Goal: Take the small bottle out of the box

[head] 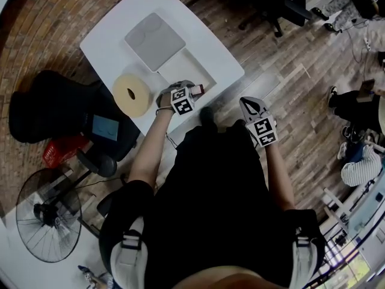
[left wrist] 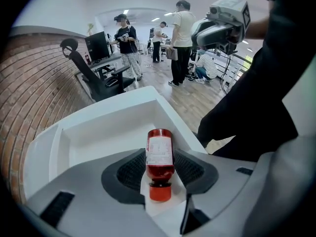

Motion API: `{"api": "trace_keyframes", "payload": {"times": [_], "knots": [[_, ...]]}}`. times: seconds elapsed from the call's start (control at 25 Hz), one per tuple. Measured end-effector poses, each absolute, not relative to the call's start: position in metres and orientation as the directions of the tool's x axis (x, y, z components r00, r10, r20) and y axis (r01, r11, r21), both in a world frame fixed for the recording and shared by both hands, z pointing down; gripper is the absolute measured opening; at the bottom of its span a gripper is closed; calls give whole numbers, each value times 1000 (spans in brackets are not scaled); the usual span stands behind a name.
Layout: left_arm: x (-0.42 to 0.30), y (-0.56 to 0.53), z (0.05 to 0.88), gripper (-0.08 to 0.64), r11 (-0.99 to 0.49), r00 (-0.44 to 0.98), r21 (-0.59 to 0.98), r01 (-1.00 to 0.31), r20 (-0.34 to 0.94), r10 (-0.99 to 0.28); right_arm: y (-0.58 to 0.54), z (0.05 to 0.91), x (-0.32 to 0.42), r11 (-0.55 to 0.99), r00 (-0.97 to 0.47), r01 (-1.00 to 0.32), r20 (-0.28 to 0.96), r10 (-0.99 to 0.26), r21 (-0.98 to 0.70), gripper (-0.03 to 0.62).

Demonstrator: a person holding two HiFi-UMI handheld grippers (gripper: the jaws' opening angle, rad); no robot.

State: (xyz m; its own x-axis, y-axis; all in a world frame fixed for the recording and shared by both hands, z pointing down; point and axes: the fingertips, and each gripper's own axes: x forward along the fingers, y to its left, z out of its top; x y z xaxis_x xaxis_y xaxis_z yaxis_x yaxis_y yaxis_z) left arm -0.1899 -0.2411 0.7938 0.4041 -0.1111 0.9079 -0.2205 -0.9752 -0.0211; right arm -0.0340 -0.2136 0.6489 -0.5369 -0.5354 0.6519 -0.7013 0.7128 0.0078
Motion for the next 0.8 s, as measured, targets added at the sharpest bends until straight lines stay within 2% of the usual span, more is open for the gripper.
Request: {"api": "trace_keyframes", "payload": {"times": [0.8], "knots": [[-190, -240, 815, 224, -985, 272, -27, -171, 959, -74, -208, 651, -32, 696, -517, -718, 659, -546, 14, -2]]}}
